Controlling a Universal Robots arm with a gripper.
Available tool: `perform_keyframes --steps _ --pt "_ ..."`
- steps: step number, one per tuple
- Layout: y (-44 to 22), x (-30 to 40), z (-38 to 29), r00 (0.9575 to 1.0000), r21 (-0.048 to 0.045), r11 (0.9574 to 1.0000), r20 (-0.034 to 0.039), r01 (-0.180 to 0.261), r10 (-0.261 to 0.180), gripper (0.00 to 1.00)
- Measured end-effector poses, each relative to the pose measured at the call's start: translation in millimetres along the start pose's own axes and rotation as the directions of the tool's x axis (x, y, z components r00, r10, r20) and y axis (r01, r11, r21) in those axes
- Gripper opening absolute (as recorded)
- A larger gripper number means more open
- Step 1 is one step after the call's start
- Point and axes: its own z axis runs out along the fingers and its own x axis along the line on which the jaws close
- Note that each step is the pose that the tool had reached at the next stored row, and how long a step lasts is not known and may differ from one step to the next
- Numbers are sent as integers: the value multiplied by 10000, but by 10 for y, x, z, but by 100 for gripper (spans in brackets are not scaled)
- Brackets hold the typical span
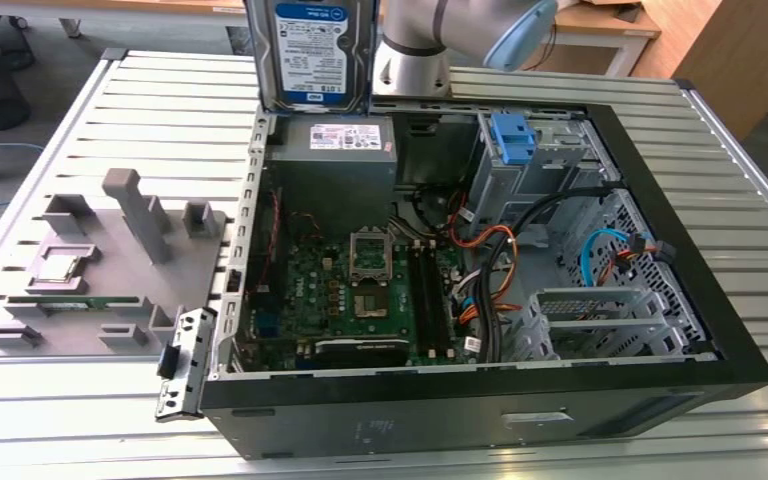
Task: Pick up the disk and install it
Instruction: 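Pick up the disk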
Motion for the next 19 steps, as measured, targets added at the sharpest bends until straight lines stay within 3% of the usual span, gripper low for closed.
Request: perform_keyframes --steps 19 --pt "-19 301 -28 10000 2 10000 -77 -3 3 35"
